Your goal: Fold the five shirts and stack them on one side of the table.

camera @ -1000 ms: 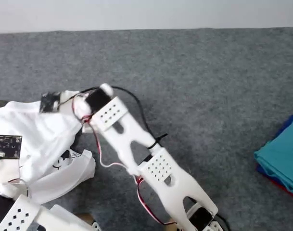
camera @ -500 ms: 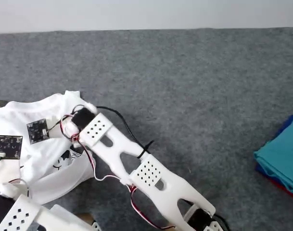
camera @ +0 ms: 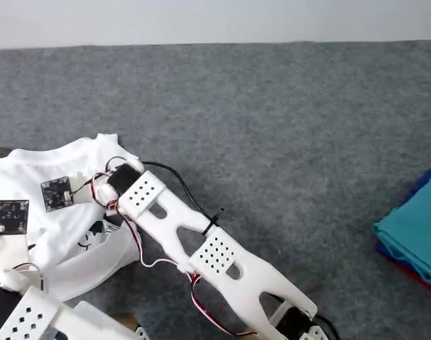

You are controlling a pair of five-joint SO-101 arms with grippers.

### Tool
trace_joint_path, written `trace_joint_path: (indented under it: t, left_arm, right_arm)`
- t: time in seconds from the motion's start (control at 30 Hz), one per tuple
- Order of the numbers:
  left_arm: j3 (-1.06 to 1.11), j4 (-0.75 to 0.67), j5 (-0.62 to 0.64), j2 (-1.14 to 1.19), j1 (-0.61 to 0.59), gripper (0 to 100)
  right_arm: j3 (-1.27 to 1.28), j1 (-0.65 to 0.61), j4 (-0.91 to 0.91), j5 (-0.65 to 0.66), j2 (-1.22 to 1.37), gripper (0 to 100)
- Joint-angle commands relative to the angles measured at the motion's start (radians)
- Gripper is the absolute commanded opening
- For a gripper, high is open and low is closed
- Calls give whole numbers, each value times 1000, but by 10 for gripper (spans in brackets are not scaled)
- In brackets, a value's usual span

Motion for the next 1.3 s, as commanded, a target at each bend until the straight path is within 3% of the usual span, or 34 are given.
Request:
trace_joint_path:
  t: [0.0, 0.33, 0.6, 0.77, 1.07, 1.27]
  left_arm:
    - [-39, 9, 12, -11, 6, 4]
    - [-166, 6, 12, -11, 26, 4]
    - [-305, 8, 157, -11, 284, 4]
    - [-321, 11, 244, -11, 413, 4]
    - [-225, 40, 236, -9, 249, 4]
    - [-153, 25, 181, -9, 126, 4]
  right_arm:
    - [-97, 53, 42, 55, -22, 13]
    - [-186, 214, 303, 94, -125, 10]
    - [-184, 364, 409, 94, -277, 10]
    - [-183, 351, 409, 91, -298, 11]
    - [-178, 179, 400, 51, -205, 163]
    - [-178, 64, 394, 54, -99, 184]
